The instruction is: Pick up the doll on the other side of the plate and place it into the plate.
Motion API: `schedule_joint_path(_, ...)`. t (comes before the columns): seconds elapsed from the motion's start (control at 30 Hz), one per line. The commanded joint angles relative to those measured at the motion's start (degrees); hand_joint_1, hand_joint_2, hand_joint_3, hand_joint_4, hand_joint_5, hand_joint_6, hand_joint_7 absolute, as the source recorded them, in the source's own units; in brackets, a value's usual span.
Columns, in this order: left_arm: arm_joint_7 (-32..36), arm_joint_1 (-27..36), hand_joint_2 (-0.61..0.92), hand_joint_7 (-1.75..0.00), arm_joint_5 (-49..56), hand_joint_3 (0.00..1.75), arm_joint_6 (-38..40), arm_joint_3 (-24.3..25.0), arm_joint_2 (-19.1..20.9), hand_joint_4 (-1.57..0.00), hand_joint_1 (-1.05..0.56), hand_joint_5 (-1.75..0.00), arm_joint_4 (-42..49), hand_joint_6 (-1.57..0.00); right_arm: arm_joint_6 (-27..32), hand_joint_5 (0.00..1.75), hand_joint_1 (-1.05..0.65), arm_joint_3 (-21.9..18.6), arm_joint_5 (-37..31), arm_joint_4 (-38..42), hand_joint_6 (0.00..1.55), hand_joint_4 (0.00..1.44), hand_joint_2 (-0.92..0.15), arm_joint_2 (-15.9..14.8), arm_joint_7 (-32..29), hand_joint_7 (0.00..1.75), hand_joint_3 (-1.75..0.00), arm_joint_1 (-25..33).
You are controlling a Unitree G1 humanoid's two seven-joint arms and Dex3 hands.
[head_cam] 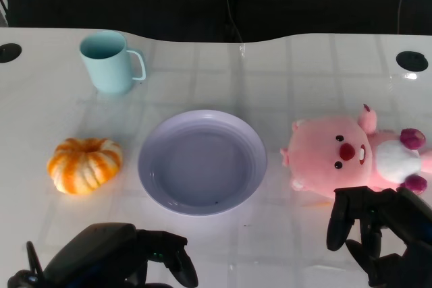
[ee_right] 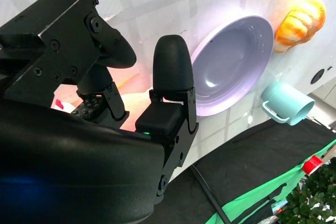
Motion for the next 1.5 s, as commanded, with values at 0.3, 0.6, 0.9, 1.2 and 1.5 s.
schedule_joint_path(0.3,0.85,0.77,0.92,-0.69,0.36,0.25,-0.83,0.56,0.68,-0.66,-0.13,-1.52,0.69,-0.83,0.89,1.73,0.11,-0.64,-0.3,-0.61,0.76,0.79,-0.4,-0.43,-0.32,1.36,-1.27,0.42)
schedule_joint_path(0.6,1.57,1.03,0.92,-0.66,0.63,0.23,-2.67,0.47,0.77,-0.69,-0.13,-1.46,1.42,-0.86,1.17,1.7,0.12,-0.66,-1.07,-0.97,0.78,0.82,-0.4,-0.32,-0.83,1.33,-1.25,0.71)
schedule_joint_path(0.9,1.39,1.71,0.92,-0.65,1.26,0.23,-2.08,0.27,0.46,-0.7,-0.13,-1.45,0.78,-0.86,1.2,1.64,0.14,-0.66,-1.5,-1.44,0.79,0.8,-0.41,0.06,-1.35,1.3,-1.23,1.43)
schedule_joint_path(1.2,1.56,2.27,0.92,-0.64,1.03,0.2,-2.64,0.46,0.5,-0.71,-0.15,-1.45,1.1,-0.89,-3.49,1.02,0.03,-1.57,-2.48,-0.19,0.8,0.75,-0.79,1.02,-5.77,0.51,-0.36,1.82)
schedule_joint_path(1.5,1.46,2.39,0.92,-0.62,2.04,0.17,-2.65,0.26,0.63,-0.73,-0.16,-1.42,1.12,-0.9,-4.34,0.46,-0.22,-2.84,-9.7,0.42,0.56,0.43,-0.9,0.49,-10.59,0.02,-0.07,0.54)
